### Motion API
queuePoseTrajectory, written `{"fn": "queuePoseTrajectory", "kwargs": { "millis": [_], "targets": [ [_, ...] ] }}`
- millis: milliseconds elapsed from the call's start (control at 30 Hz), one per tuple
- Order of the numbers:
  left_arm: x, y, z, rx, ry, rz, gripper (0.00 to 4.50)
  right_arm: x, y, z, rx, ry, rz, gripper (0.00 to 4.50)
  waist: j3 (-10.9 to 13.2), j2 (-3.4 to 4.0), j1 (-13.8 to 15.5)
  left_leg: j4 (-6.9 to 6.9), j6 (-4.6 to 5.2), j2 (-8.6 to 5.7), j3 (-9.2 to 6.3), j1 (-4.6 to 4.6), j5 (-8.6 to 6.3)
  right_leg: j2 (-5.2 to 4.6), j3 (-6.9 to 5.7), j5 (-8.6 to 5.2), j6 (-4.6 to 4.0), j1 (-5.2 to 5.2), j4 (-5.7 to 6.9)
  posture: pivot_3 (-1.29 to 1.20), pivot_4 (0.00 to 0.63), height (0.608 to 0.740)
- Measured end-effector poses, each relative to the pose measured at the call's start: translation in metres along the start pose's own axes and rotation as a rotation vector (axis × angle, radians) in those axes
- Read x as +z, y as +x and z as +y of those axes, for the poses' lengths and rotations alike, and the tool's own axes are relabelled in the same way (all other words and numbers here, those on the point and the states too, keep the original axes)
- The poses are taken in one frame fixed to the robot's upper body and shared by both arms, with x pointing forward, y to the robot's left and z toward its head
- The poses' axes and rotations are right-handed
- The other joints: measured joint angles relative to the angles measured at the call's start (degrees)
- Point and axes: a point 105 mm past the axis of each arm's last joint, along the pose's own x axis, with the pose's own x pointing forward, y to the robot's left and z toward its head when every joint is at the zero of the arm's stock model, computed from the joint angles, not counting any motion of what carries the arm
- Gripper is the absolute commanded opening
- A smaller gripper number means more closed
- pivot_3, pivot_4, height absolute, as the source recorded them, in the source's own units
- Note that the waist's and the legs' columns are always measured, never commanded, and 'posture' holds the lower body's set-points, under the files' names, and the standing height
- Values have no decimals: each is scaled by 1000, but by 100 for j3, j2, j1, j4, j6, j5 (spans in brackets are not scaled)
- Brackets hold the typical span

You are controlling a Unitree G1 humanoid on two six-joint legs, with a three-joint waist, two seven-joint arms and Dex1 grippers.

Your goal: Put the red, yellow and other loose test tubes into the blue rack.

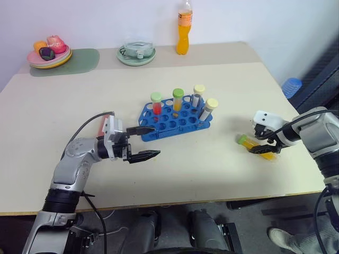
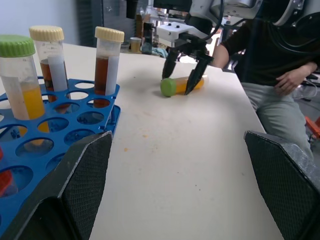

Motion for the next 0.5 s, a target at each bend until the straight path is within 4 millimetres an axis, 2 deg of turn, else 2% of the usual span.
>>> {"fn": "queuePoseTrajectory", "kwargs": {
  "millis": [100, 233, 500],
  "targets": [
    [0, 0, -1, 0, 3, 0, 4346, 0, 0, 1, 4, 0, 8, 800, -1, -1, 4, 1, 0, 0, -1, 0, 0, -1, 0, 0, 0, 1, 0, 0, 150, 740],
    [-1, -1, -1, 11, 0, 1, 4346, 0, 1, 1, 5, -6, 11, 749, -2, -3, 5, 3, 1, 0, -2, 1, -1, -1, 0, 0, 0, 5, -1, 0, 150, 740],
    [2, 1, 1, 13, 7, -1, 4346, -1, -4, 9, -3, -140, 23, 749, -1, -2, 50, -2, 3, 0, -4, 2, -2, -2, -4, 0, 0, 6, -7, 0, 150, 740]
  ]
}}
